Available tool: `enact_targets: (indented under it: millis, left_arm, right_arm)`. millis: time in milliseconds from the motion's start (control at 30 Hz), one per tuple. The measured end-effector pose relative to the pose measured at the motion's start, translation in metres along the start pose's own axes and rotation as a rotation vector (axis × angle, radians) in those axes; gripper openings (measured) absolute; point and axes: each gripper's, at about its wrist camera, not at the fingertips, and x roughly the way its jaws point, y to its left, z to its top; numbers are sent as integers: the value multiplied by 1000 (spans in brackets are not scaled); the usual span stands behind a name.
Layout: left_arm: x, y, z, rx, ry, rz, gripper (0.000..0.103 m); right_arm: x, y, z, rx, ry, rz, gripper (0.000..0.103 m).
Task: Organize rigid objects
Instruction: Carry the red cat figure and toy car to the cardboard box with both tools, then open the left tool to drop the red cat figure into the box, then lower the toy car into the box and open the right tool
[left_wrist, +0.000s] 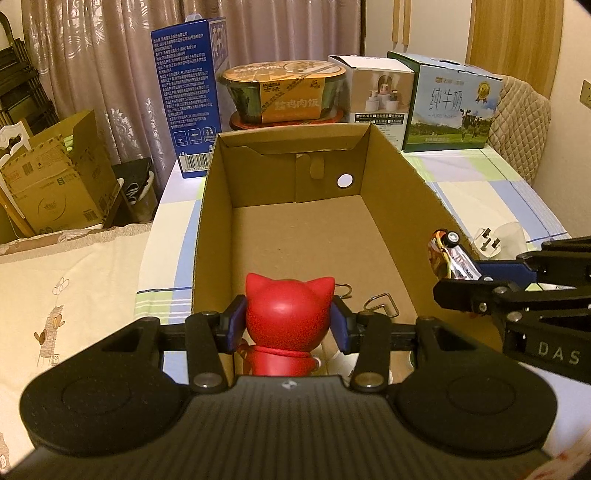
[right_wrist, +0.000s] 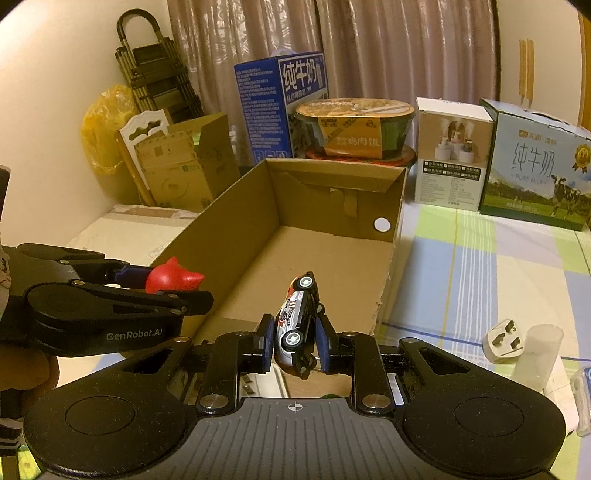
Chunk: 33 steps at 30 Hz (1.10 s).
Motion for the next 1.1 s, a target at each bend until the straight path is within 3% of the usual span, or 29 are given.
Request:
enact_targets:
  millis: [400,633,1100]
  left_arm:
    - [8,3,4,2,5,4,42]
    - [3,5,6,0,-25,24,53]
    - [-8,8,8,-3,-39,40,53]
  right_arm:
    - [5,0,-2,5,3,-3,20]
    - [5,-1,-3,8,0,-5,20]
    - [3,-2,-2,15,-2,-1,20]
